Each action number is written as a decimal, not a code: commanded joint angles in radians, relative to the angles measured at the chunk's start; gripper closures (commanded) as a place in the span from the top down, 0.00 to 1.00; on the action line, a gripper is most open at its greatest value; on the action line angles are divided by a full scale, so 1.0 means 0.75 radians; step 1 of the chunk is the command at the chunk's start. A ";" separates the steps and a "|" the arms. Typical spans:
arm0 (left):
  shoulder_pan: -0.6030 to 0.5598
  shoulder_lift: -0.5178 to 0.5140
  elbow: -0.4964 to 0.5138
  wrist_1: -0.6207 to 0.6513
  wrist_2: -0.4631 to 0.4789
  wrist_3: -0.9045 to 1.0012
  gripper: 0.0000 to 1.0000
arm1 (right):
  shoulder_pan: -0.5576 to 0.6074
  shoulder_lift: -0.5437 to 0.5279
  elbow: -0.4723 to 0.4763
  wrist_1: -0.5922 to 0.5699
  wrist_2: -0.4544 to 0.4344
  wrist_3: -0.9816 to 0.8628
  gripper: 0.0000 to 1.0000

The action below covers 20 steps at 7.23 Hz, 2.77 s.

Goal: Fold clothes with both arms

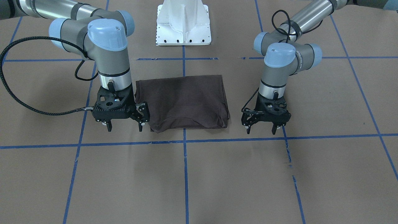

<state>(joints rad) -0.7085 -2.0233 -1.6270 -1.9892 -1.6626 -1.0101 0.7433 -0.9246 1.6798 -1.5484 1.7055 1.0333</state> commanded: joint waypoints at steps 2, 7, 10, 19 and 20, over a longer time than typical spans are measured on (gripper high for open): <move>-0.112 0.145 -0.400 0.300 -0.212 0.219 1.00 | 0.190 -0.202 0.189 -0.119 0.245 -0.327 1.00; -0.681 0.466 -0.474 0.499 -0.659 0.876 1.00 | 0.759 -0.897 0.321 -0.120 0.506 -0.971 1.00; -0.967 0.615 -0.385 0.499 -0.767 1.155 1.00 | 1.021 -0.998 0.235 -0.128 0.747 -1.113 1.00; -1.080 0.920 -0.305 0.501 -0.933 1.441 1.00 | 1.044 -1.195 0.241 -0.118 0.761 -1.333 1.00; -1.086 0.955 -0.307 0.517 -0.933 1.449 1.00 | 1.044 -1.195 0.237 -0.118 0.757 -1.329 1.00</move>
<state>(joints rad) -1.5126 -1.3356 -1.8574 -1.6112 -2.3622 0.0689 1.5263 -1.8202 1.8614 -1.6367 2.2739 0.0335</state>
